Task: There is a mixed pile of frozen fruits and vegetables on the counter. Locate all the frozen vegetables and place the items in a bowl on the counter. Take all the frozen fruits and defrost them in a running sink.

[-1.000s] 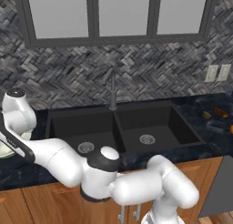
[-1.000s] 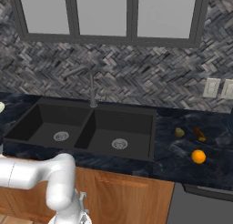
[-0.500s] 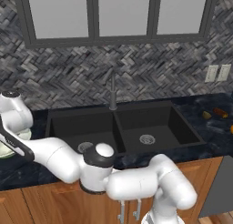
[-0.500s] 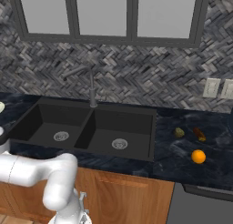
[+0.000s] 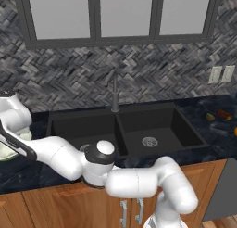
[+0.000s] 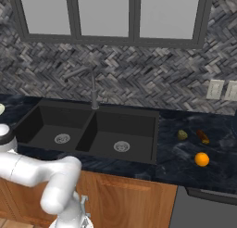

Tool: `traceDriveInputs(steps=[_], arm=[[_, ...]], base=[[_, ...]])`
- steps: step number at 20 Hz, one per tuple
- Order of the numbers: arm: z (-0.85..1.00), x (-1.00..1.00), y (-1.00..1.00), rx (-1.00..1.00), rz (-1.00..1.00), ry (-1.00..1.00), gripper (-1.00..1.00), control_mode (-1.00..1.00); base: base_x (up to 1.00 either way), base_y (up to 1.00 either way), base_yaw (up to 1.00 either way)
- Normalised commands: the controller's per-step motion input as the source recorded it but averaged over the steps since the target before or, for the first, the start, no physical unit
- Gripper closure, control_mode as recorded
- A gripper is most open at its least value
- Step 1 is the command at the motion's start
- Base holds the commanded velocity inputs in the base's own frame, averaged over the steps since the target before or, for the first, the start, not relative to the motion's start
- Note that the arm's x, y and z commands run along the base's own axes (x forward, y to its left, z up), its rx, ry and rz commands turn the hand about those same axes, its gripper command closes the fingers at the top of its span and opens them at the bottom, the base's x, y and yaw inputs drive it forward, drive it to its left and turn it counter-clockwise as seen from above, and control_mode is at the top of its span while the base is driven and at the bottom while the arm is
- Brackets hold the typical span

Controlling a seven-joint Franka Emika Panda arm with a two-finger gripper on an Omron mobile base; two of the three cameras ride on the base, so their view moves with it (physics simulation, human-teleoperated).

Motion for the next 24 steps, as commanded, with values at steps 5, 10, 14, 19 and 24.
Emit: traceDriveInputs(steps=[5, 10, 14, 19, 24], arm=[[-0.12, 0.19, 0.05, -0.03, 0.00, 0.02, 1.00, -1.00], [-0.09, 0.18, 0.09, -0.03, 0.00, 0.02, 1.00, -1.00], [-0.07, 0.15, 0.15, -0.04, 0.00, 0.02, 1.00, -1.00], [-0.01, 0.14, 0.23, -0.06, 0.00, 0.01, 1.00, -1.00], [0.00, 0.14, 0.14, -0.06, 0.00, 0.00, 1.00, -1.00]], base=[[0.00, 0.00, 0.00], [0.00, 0.00, 0.00], [0.00, 0.00, 0.00], [0.00, 0.00, 0.00], [0.00, 0.00, 0.00]])
